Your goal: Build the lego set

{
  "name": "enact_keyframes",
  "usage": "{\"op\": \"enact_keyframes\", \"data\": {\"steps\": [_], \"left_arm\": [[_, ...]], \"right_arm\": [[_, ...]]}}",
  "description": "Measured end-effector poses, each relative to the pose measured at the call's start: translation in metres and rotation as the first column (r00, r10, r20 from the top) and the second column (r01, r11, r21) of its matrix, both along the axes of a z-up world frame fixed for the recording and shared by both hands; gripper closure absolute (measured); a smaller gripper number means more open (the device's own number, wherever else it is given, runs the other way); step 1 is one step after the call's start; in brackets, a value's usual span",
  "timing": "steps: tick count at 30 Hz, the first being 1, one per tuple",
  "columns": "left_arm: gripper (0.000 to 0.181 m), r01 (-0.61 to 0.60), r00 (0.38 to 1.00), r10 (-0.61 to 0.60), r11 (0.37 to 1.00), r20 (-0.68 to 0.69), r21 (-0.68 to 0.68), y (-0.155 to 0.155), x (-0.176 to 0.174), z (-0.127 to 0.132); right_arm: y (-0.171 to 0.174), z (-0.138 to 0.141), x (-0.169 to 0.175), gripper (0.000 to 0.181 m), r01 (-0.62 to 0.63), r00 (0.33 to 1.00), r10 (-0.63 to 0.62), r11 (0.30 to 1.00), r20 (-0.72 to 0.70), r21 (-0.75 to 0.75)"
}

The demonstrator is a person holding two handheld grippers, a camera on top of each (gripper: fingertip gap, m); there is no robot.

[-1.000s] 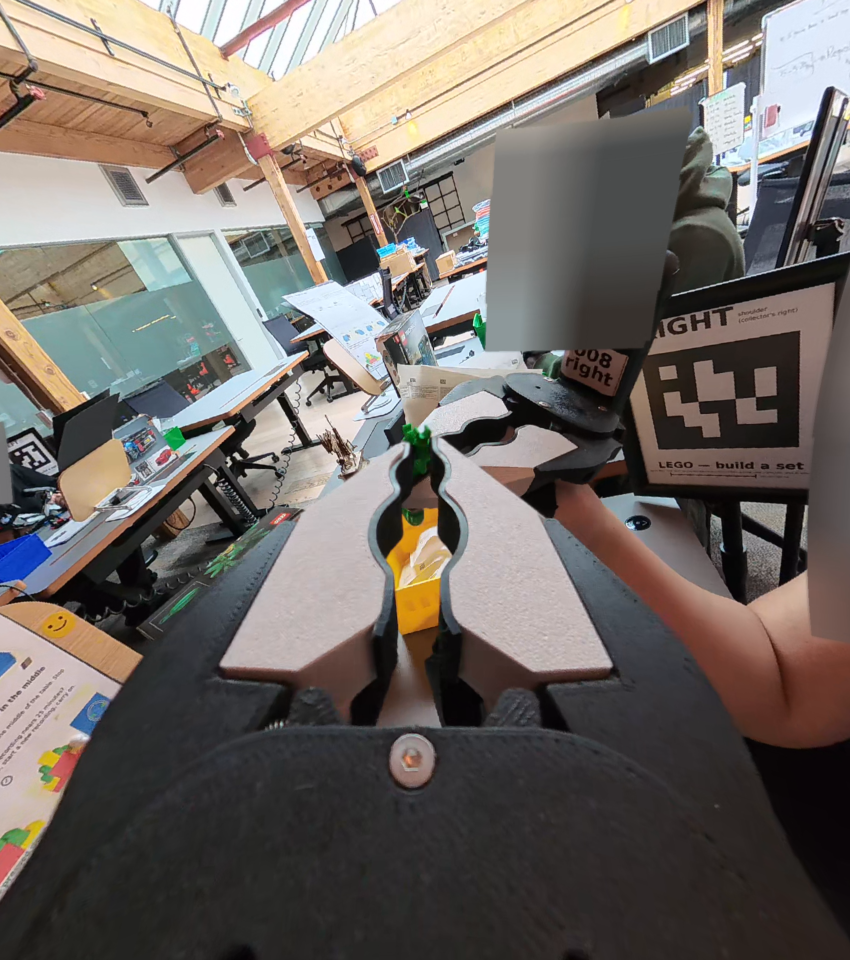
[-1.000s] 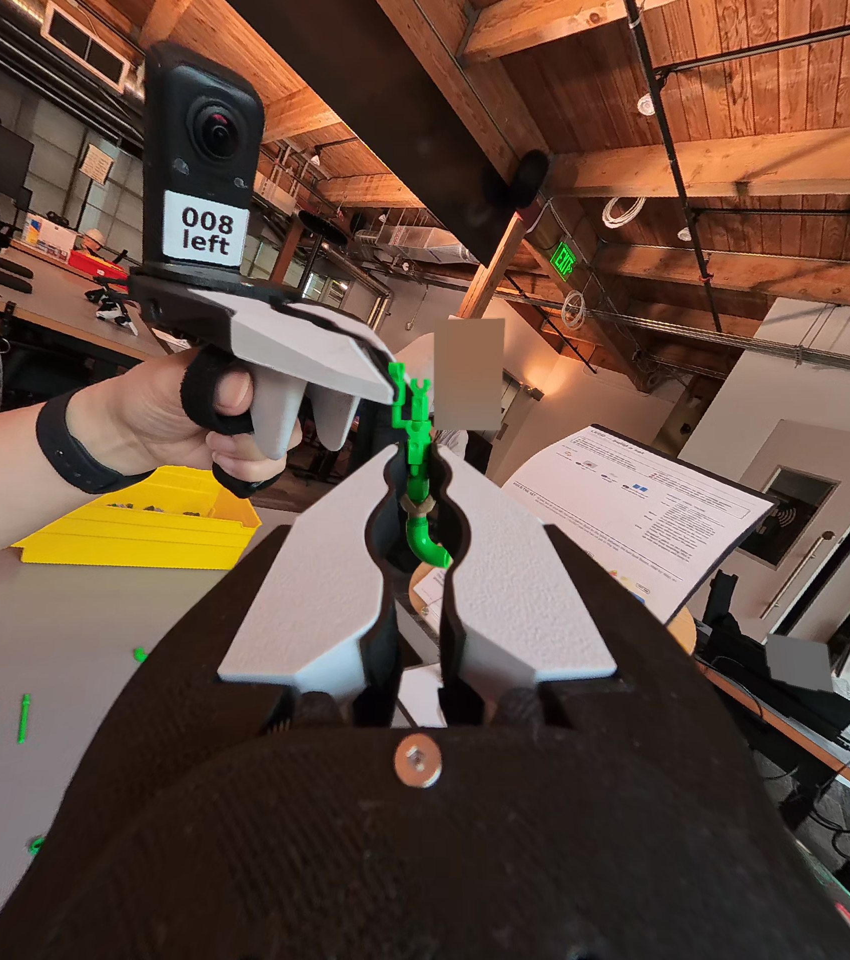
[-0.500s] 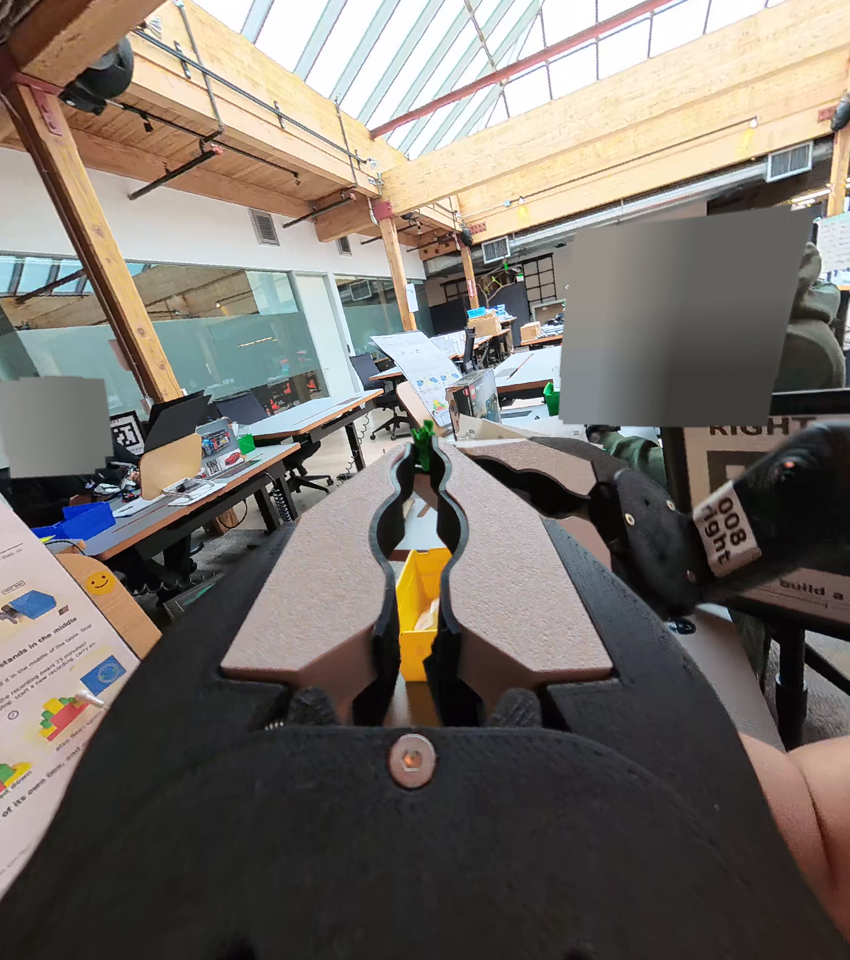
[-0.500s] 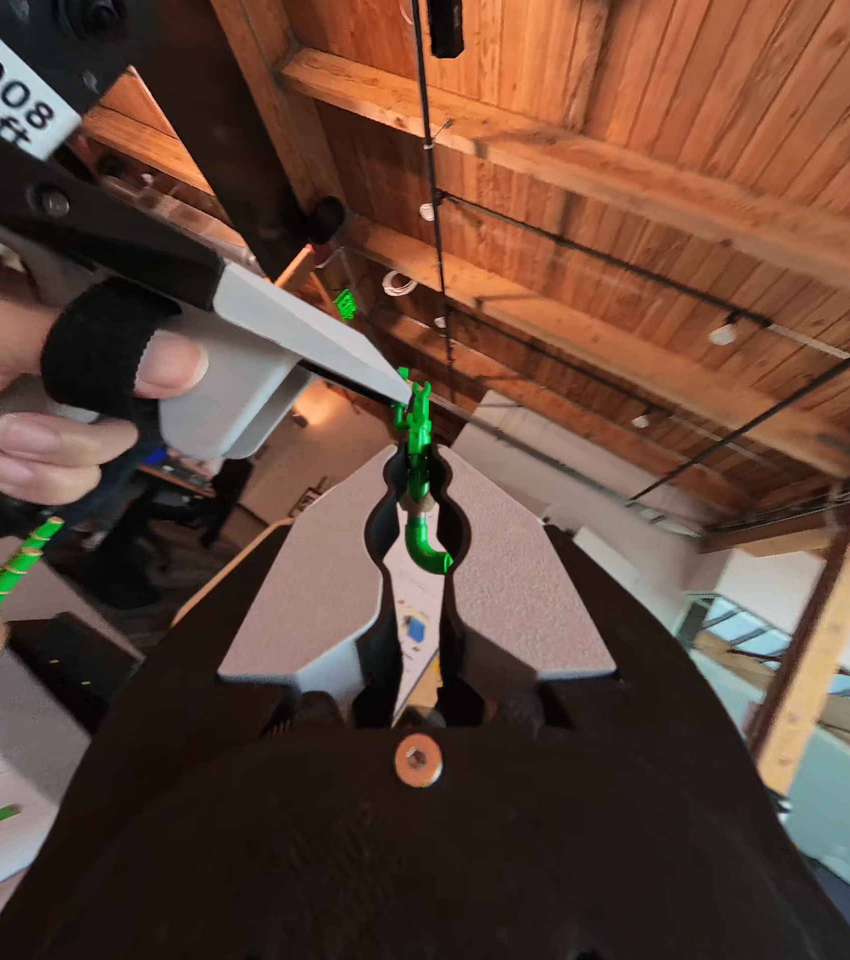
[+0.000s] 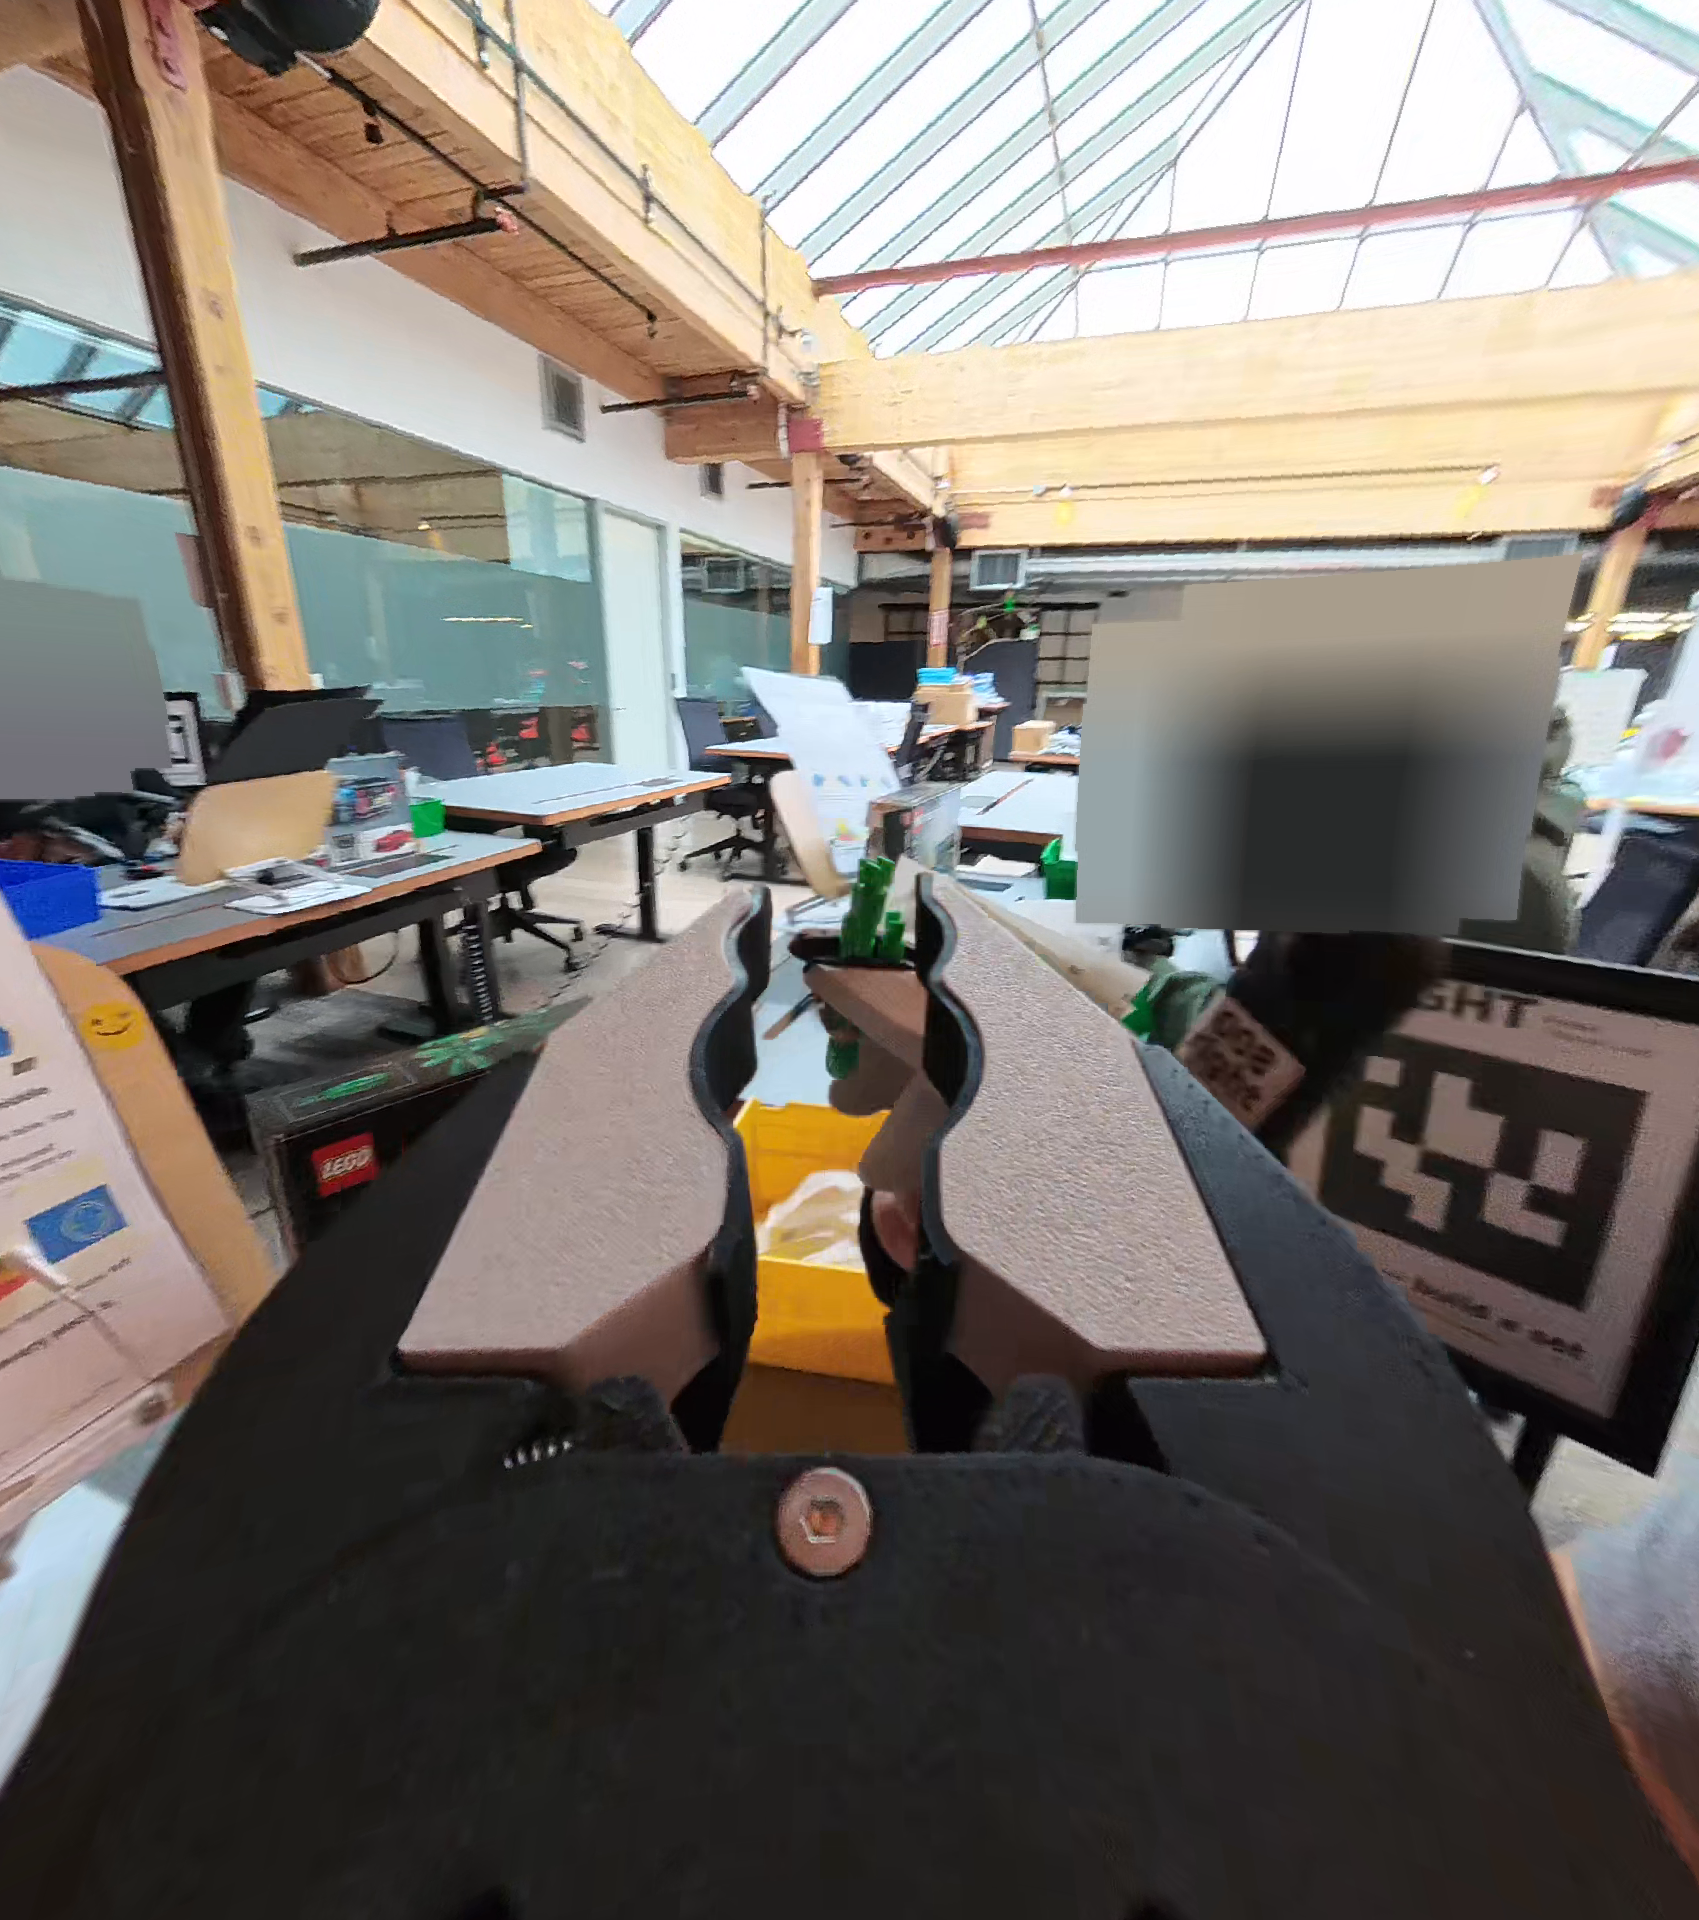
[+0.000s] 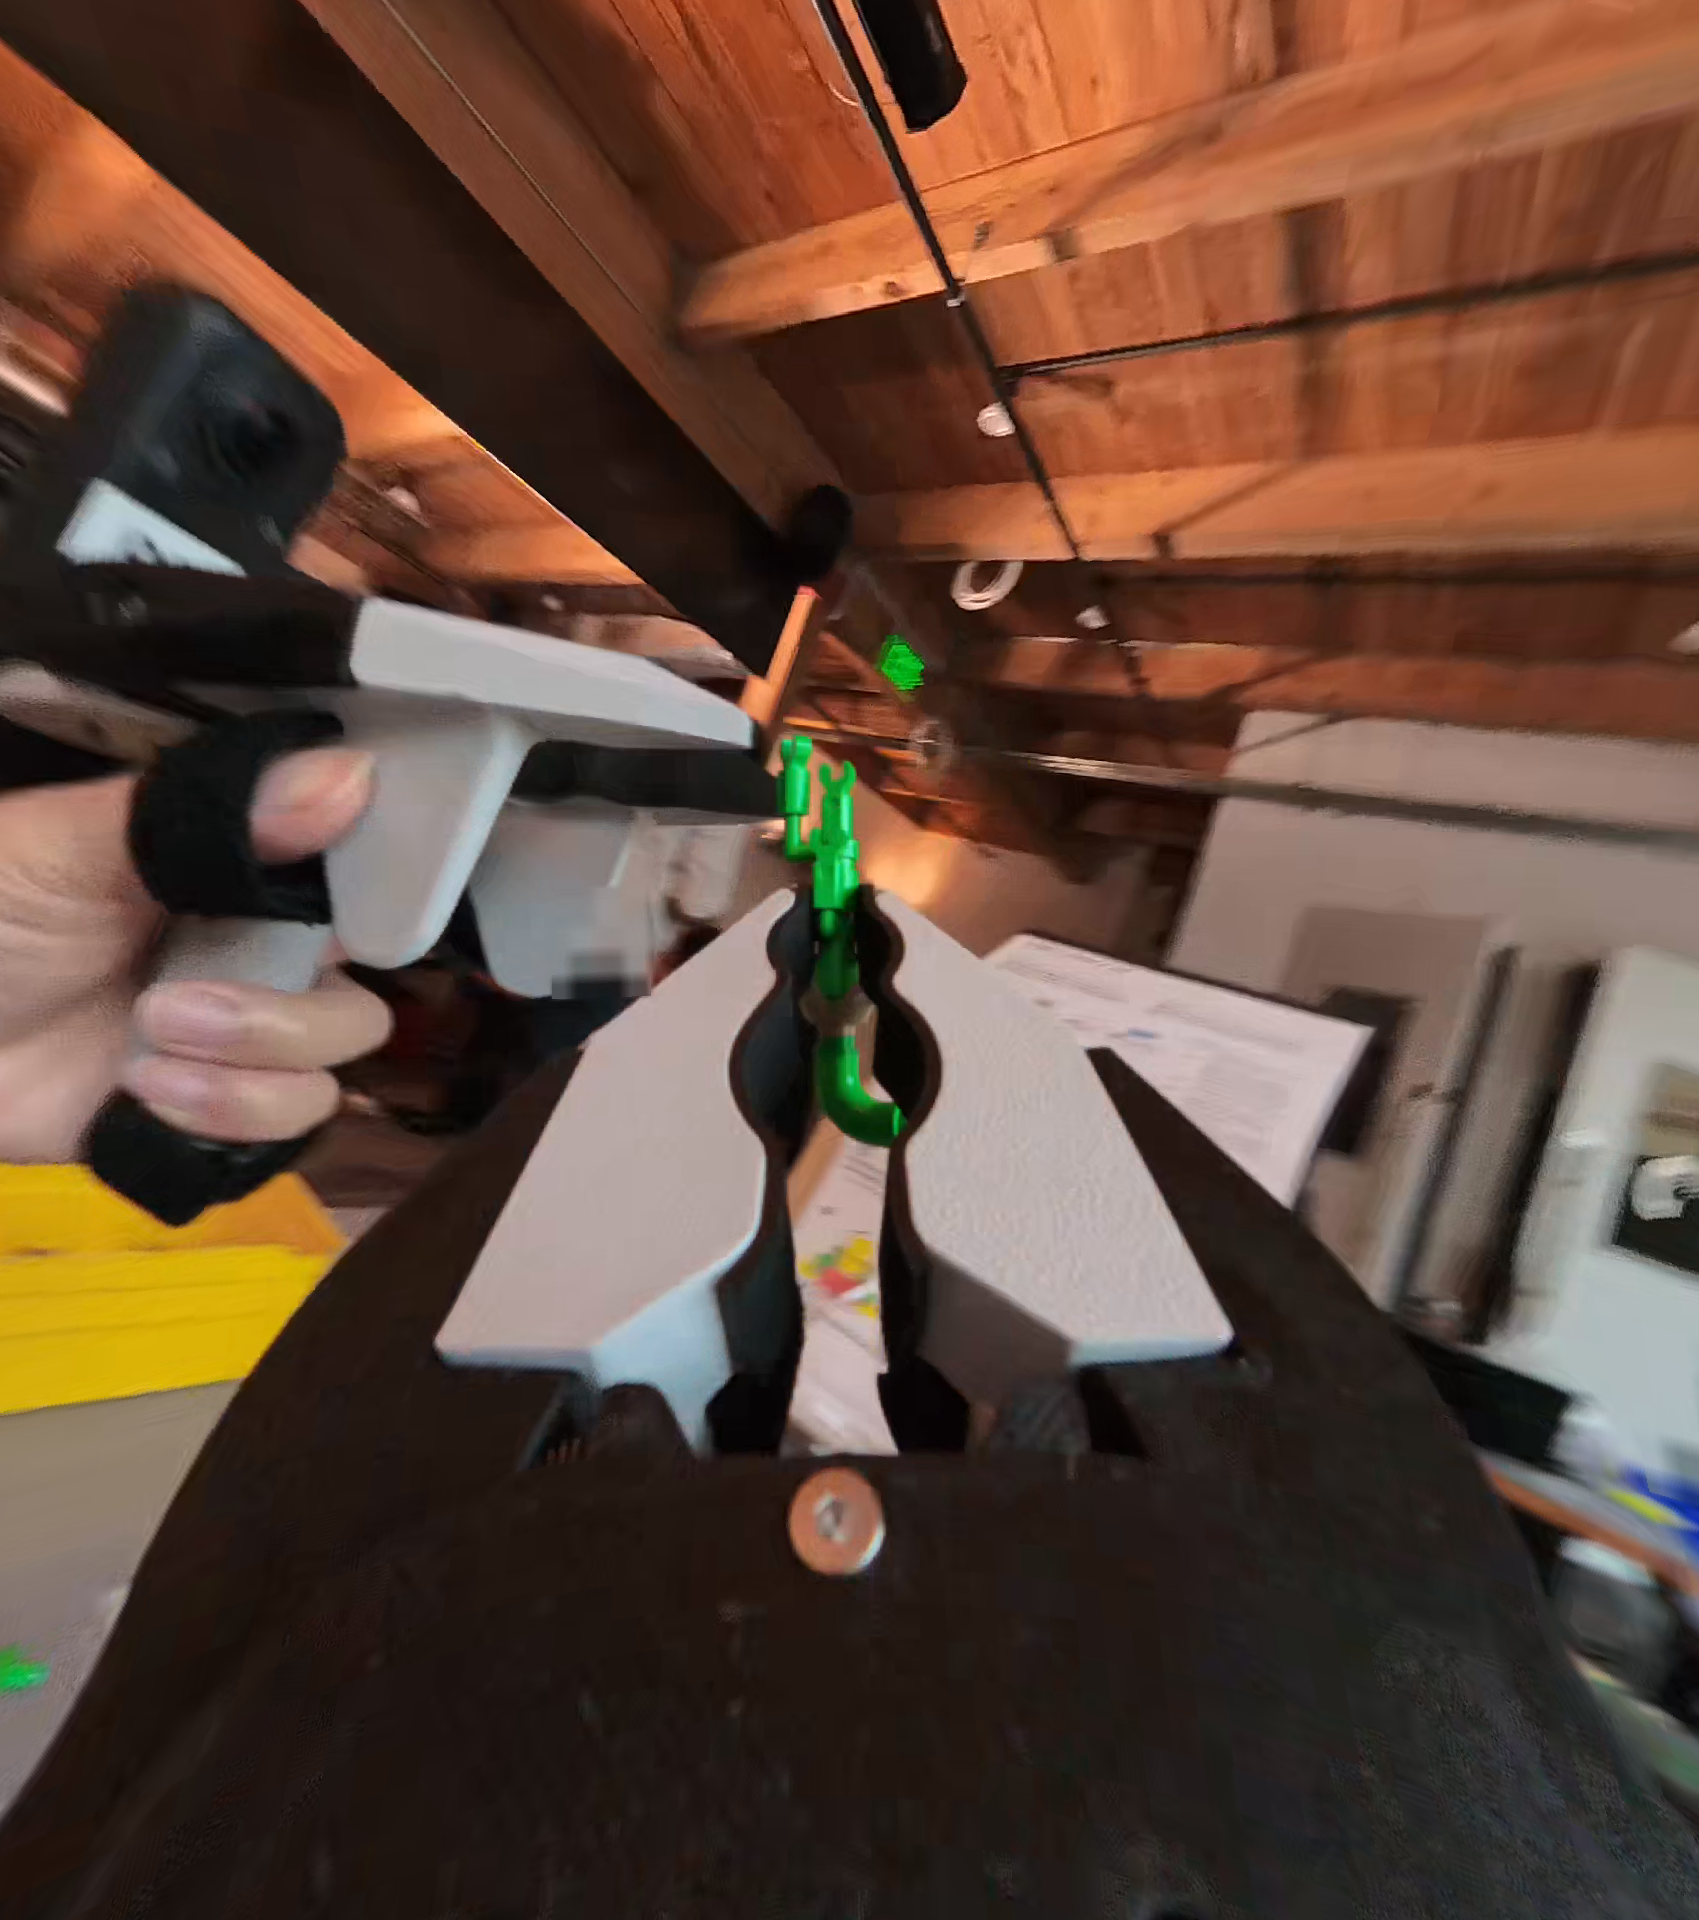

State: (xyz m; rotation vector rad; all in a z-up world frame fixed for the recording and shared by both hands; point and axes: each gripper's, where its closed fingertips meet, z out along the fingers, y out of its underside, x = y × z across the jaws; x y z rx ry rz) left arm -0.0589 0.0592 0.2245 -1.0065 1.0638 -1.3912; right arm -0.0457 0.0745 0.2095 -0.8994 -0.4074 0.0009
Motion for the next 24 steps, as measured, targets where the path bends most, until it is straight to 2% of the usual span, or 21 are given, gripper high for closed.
{"op": "enact_keyframes", "data": {"steps": [2, 5, 7, 11, 15, 18, 21, 24], "left_arm": [[0.158, 0.067, 0.998, -0.067, 0.998, 0.013, 0.009, 0.000, -0.008, 0.005], [0.158, 0.092, 0.995, -0.089, 0.992, -0.035, 0.082, 0.001, -0.007, -0.001], [0.158, 0.102, 0.994, -0.095, 0.986, -0.058, 0.133, -0.004, -0.003, -0.004], [0.172, 0.048, 0.996, -0.028, 0.963, -0.081, 0.265, -0.007, 0.005, -0.008], [0.178, 0.010, 0.995, 0.022, 0.946, -0.096, 0.325, -0.007, 0.009, -0.012], [0.178, -0.025, 0.993, 0.060, 0.947, -0.100, 0.321, -0.003, 0.011, -0.014], [0.179, -0.020, 0.996, 0.045, 0.958, -0.081, 0.287, -0.003, 0.011, -0.012], [0.179, -0.034, 0.997, 0.050, 0.968, -0.060, 0.249, -0.003, 0.011, -0.011]], "right_arm": [[-0.007, 0.002, -0.003, 0.177, -0.193, 0.979, 0.189, 0.980, -0.075, -0.051], [-0.008, 0.001, -0.002, 0.177, -0.293, 0.953, 0.282, 0.950, -0.112, -0.106], [-0.005, -0.001, 0.000, 0.177, -0.269, 0.961, 0.258, 0.956, -0.098, -0.114], [-0.004, -0.003, -0.008, 0.177, -0.263, 0.964, 0.257, 0.957, -0.064, -0.120], [-0.001, -0.005, -0.010, 0.177, -0.230, 0.973, 0.225, 0.964, -0.050, -0.132], [0.003, -0.007, -0.007, 0.177, -0.180, 0.984, 0.177, 0.974, -0.032, -0.139], [0.001, -0.005, -0.006, 0.177, -0.159, 0.987, 0.156, 0.981, -0.028, -0.109], [0.000, -0.002, -0.004, 0.177, -0.050, 0.999, 0.051, 0.997, 0.014, -0.062]]}}
